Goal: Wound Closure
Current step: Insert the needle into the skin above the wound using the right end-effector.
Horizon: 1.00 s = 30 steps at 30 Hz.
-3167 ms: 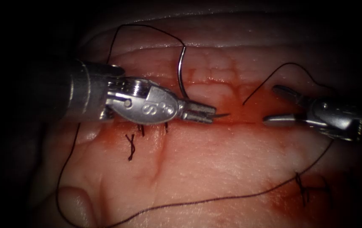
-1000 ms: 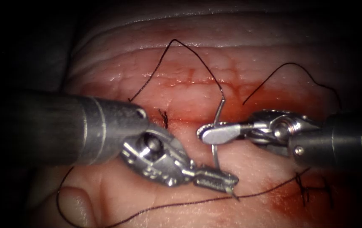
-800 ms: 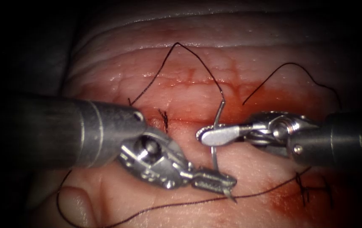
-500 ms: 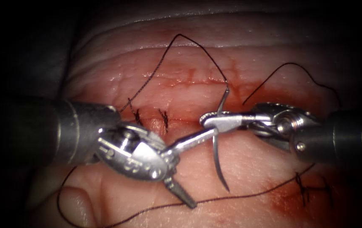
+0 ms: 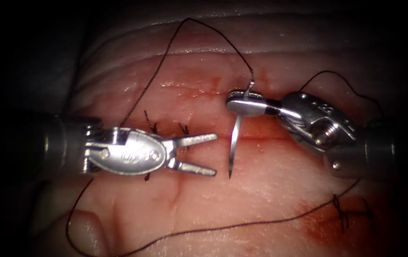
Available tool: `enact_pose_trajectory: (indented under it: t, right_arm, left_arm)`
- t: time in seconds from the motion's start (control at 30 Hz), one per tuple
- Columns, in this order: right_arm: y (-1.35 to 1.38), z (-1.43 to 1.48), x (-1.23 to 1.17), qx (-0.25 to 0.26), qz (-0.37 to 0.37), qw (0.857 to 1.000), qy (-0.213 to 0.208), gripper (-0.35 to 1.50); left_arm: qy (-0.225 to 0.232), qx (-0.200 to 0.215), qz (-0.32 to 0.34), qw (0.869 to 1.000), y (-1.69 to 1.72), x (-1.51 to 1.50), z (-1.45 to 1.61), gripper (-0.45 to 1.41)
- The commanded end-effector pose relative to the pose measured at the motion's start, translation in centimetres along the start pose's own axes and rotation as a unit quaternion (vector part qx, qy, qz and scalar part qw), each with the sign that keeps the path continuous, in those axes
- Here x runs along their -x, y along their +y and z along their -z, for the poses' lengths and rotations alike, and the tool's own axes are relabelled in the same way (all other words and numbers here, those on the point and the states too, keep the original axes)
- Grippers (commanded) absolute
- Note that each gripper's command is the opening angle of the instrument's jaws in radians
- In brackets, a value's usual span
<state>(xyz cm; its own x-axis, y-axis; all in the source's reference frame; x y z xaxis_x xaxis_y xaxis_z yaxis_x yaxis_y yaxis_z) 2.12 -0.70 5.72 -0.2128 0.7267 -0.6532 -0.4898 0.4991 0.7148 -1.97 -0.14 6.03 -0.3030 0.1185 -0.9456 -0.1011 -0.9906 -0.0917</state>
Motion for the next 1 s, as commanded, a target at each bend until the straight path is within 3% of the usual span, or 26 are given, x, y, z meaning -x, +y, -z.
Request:
enact_pose_trajectory:
  t: [0.03, 0.17, 0.37, 0.73, 1.0]
  right_arm:
    - [0.14, -0.09, -0.01, 0.01, 0.078, 0.997, 0.002, -0.35]
    - [0.26, -0.17, -0.07, 0.021, 0.157, 0.987, 0.006, -0.35]
    - [0.31, -0.32, 0.01, 0.012, 0.209, 0.978, 0.017, -0.35]
    - [0.19, -0.49, 0.16, -0.015, 0.303, 0.952, 0.03, -0.35]
    - [0.07, -0.65, 0.35, -0.028, 0.382, 0.923, 0.026, -0.35]
  left_arm:
    - [-0.013, -0.015, 0.01, 1.0, -0.05, 0.15, -0.09, -0.45]
    - [-0.037, -0.037, 0.046, 0.998, -0.09, 0.4, -0.1, -0.45]
    - [-0.085, -0.039, 0.078, 0.993, -0.05, 0.68, -0.18, -0.45]
    - [-0.144, 0.001, 0.096, 0.985, 0.23, 0.97, -0.48, -0.45]
    - [-0.166, 0.016, 0.118, 0.979, 0.31, 1.17, -0.52, -0.33]
